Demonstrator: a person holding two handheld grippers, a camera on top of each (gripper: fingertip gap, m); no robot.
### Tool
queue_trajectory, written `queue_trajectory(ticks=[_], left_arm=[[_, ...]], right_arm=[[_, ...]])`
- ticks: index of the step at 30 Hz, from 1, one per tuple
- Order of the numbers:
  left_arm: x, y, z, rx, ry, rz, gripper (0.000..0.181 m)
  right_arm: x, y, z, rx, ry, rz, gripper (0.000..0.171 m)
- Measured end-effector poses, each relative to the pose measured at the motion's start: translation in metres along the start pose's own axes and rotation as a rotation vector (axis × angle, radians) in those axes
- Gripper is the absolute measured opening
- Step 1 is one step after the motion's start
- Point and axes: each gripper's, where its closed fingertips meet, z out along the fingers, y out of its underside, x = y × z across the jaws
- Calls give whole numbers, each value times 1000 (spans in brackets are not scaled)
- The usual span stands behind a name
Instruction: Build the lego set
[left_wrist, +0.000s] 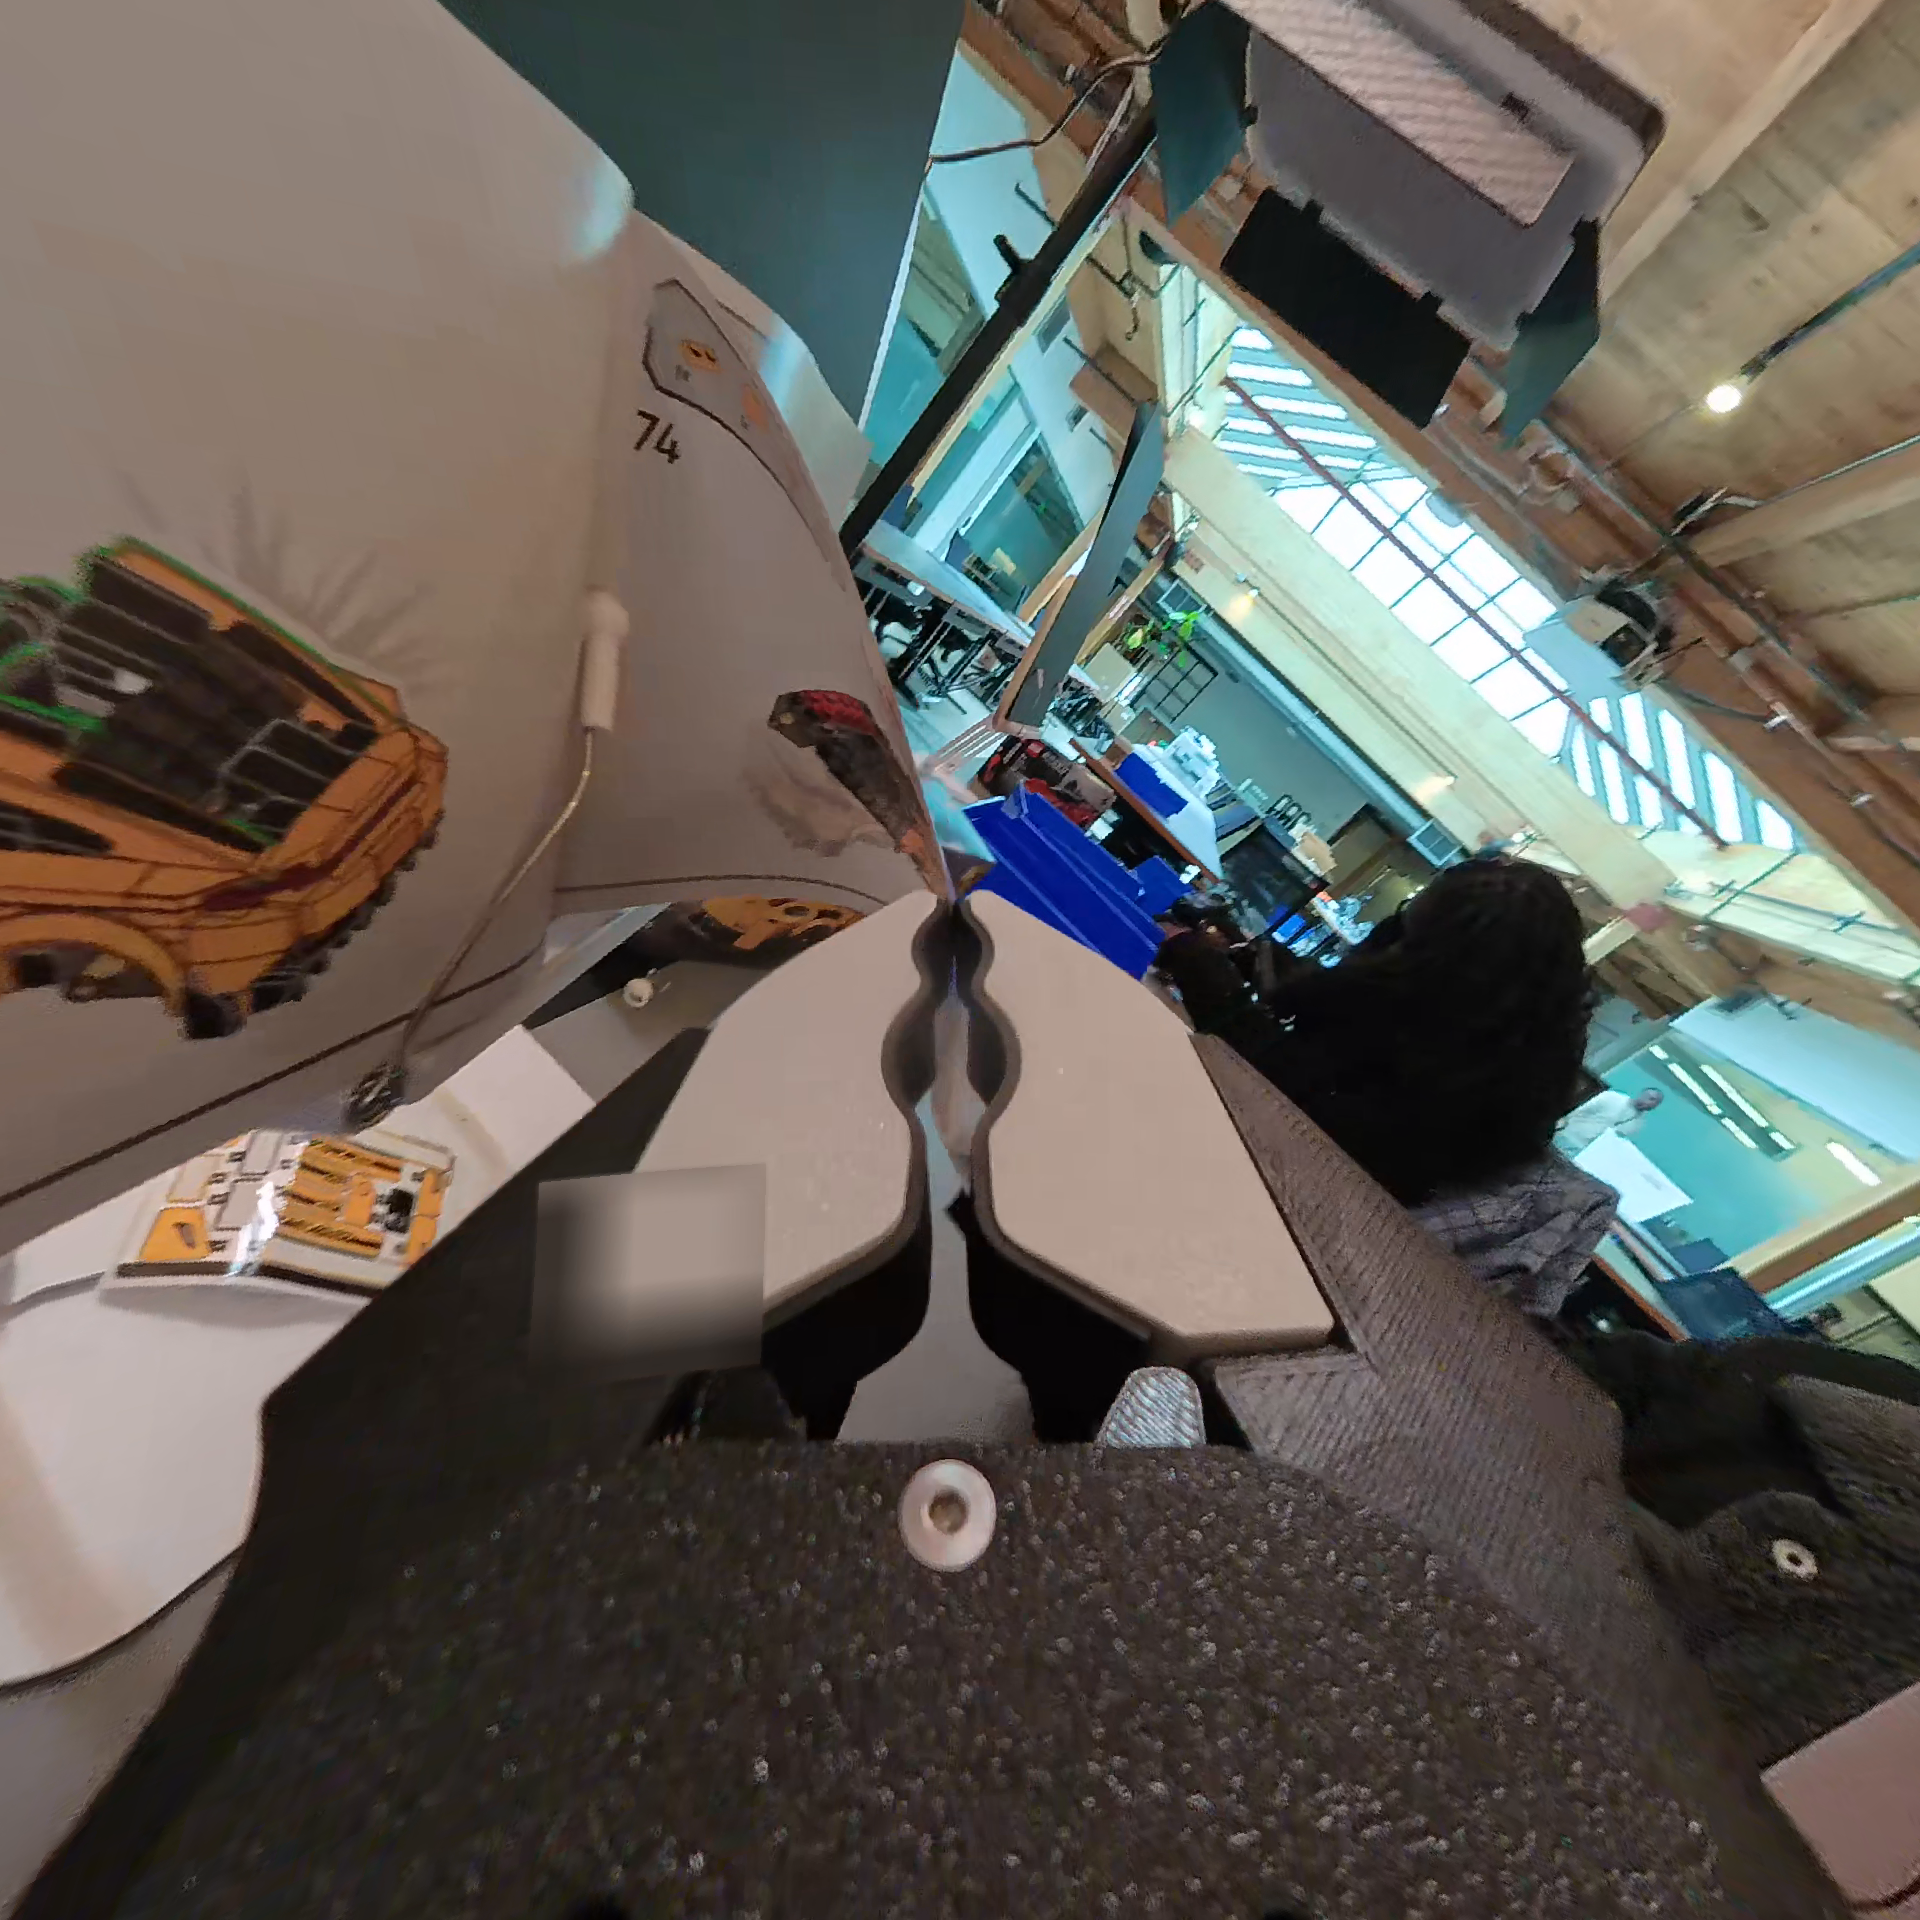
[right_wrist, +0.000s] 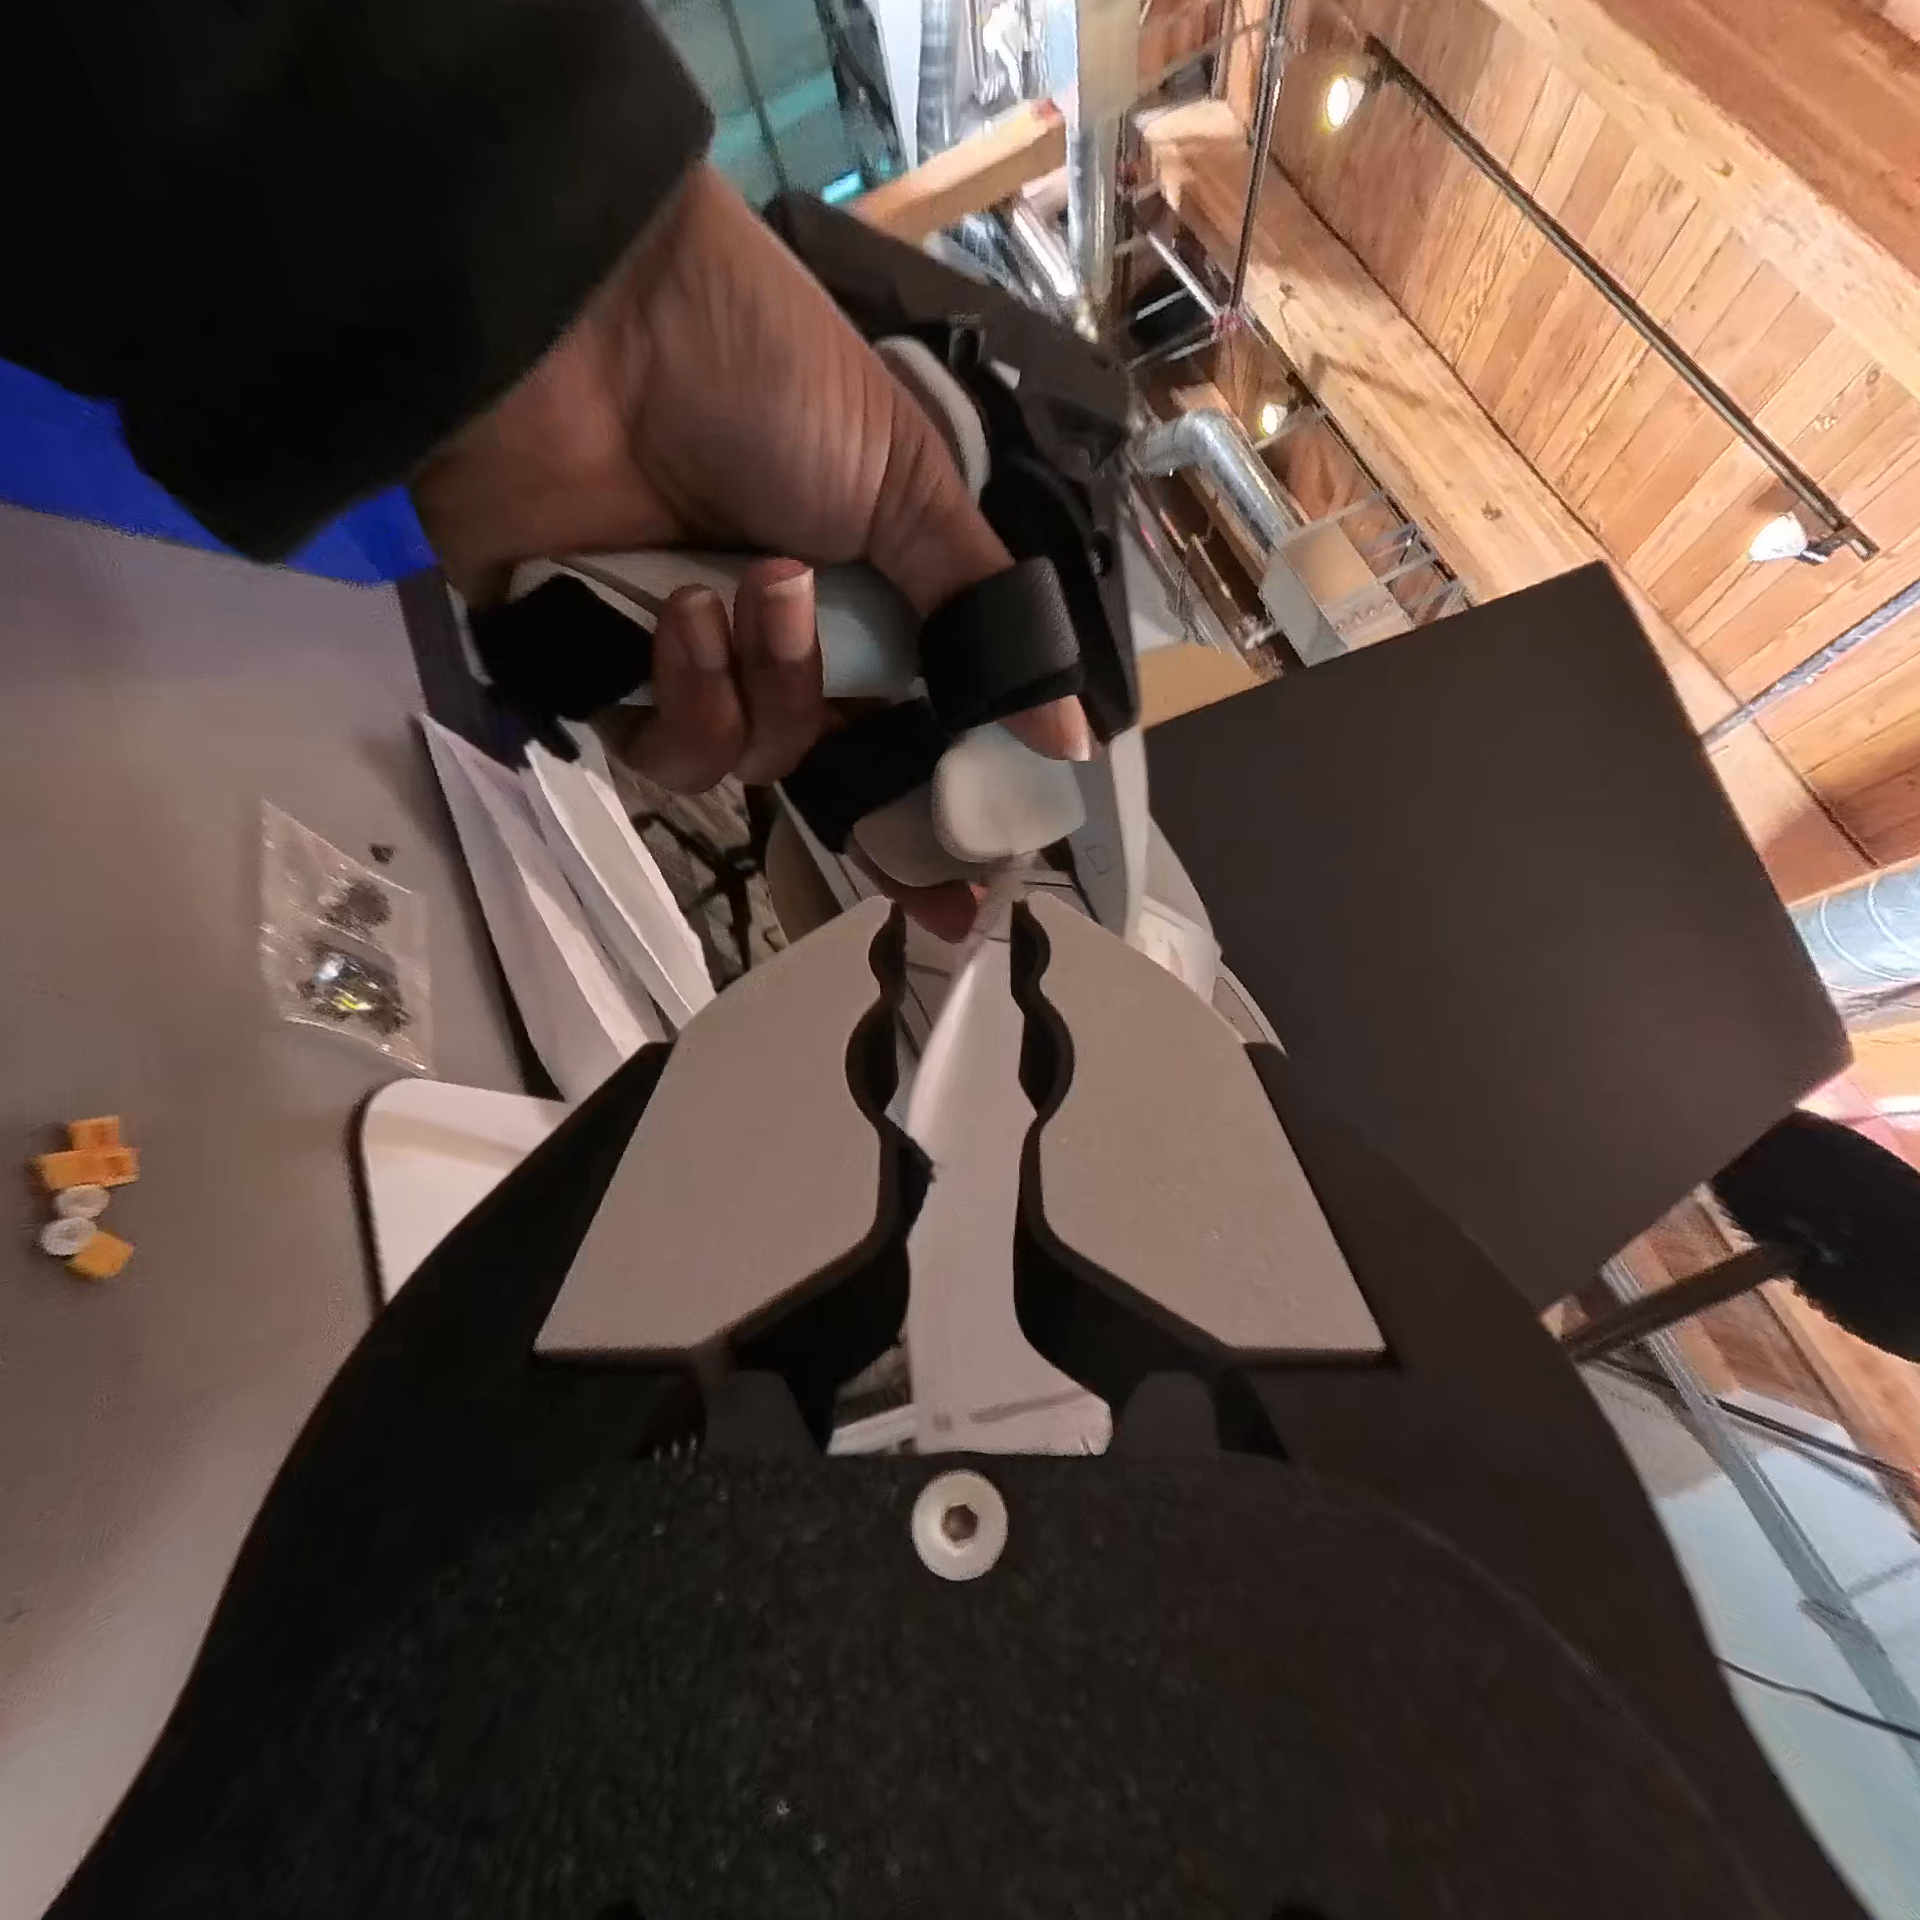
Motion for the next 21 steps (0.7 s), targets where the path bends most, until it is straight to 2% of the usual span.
queue_trajectory(ticks=[1, 4, 9, 21], left_arm=[[-2, 0, -4, -11, -12, 13, 0], [-9, -2, -15, -27, -43, 41, 0], [-21, -9, -35, -53, -99, 81, 0], [-35, -22, -55, -55, -190, 143, 0]], right_arm=[[1, -3, -7, 18, 0, 9, 19], [6, 4, -25, 37, 6, 22, 19], [12, 35, -40, -32, 15, 33, 19], [-4, 67, -35, -122, -20, 37, 18]])
